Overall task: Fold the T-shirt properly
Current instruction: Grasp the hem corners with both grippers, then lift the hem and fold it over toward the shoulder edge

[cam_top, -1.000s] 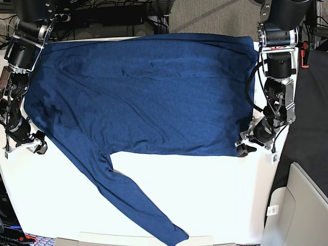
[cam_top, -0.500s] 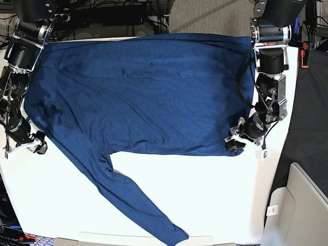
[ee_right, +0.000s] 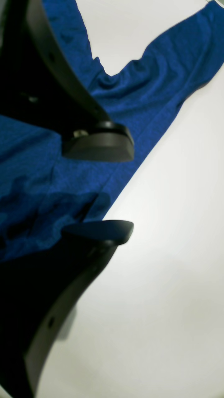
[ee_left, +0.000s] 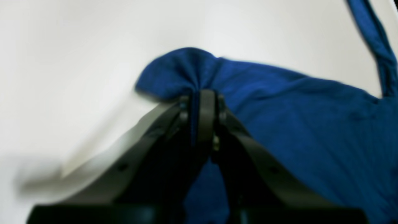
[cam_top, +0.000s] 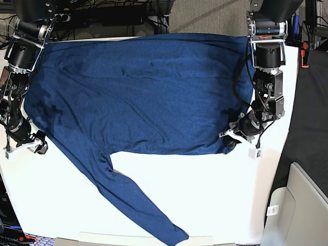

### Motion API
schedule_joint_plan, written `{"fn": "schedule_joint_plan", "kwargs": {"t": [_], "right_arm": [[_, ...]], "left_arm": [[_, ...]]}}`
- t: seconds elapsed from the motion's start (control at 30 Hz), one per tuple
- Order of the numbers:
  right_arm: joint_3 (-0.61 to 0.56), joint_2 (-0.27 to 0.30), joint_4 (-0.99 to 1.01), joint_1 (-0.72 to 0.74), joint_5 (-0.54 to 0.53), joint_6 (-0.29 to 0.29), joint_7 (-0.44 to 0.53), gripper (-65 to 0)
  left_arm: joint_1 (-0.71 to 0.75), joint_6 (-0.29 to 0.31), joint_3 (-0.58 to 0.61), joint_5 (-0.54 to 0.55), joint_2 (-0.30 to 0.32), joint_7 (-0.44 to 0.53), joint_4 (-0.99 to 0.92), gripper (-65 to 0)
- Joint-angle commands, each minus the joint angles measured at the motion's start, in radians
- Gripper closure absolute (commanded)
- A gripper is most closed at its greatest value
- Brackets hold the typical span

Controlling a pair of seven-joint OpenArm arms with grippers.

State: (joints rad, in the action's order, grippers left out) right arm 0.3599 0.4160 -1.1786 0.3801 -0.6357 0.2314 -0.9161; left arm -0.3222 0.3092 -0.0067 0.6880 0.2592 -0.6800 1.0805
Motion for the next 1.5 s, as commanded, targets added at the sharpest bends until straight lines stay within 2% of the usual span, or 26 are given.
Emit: {"fn": "schedule_joint_plan", "kwargs": {"t": [0.0, 0.17, 0.23, 0.33, 0.57, 0.7, 1.07, 1.2, 1.37, 1.47], "right_arm": [[0.001, 0.022, -0.014, 0.026, -0.016, 0.006, 0.022, -29.1], [-0.002, 0.019, -0.011, 0.026, -0.013, 0.006, 0.022, -29.2], [-0.038, 0.011, -0.005, 0.032, 0.004, 0.006, 0.022, -29.3], [-0.078, 0.007, -0.004, 0.04, 0.087, 0.006, 0.025, -29.4], [-0.092, -0.062, 0.062, 0.098, 0.29, 0.006, 0.025, -29.5], [-0.095, -0.078, 0.11, 0.128, 0.36, 0.006, 0.027, -29.5], [-0.097, -0.075, 0.157, 0.127, 0.511, 0.006, 0.079, -29.5], [-0.097, -0.078, 0.254, 0.133, 0.528, 0.013, 0.079, -29.2], [-0.098, -0.101, 0.273, 0.125, 0.528, 0.015, 0.076, -29.0], [-0.098, -0.107, 0.269, 0.125, 0.526, 0.016, 0.028, -28.7]], "left_arm": [[-0.012, 0.005, -0.006, 0.005, 0.016, -0.004, 0.057, -0.1], [0.034, 0.005, -0.008, 0.005, 0.033, -0.059, 0.217, -0.1], [0.061, 0.005, -0.009, 0.005, 0.035, -0.074, 0.267, -0.1], [0.093, 0.005, -0.009, 0.005, 0.035, -0.097, 0.327, -0.1], [0.173, 0.003, -0.009, 0.005, 0.036, -0.125, 0.455, -0.1], [0.217, 0.003, -0.009, 0.005, 0.038, -0.125, 0.502, -0.1], [0.26, 0.003, -0.011, 0.005, 0.039, -0.123, 0.531, -0.1], [0.26, 0.003, -0.011, 0.005, 0.036, -0.123, 0.533, -0.1], [0.26, 0.003, -0.011, 0.005, 0.033, -0.123, 0.533, -0.1], [0.26, 0.003, -0.011, 0.005, 0.033, -0.123, 0.533, -0.1]]}}
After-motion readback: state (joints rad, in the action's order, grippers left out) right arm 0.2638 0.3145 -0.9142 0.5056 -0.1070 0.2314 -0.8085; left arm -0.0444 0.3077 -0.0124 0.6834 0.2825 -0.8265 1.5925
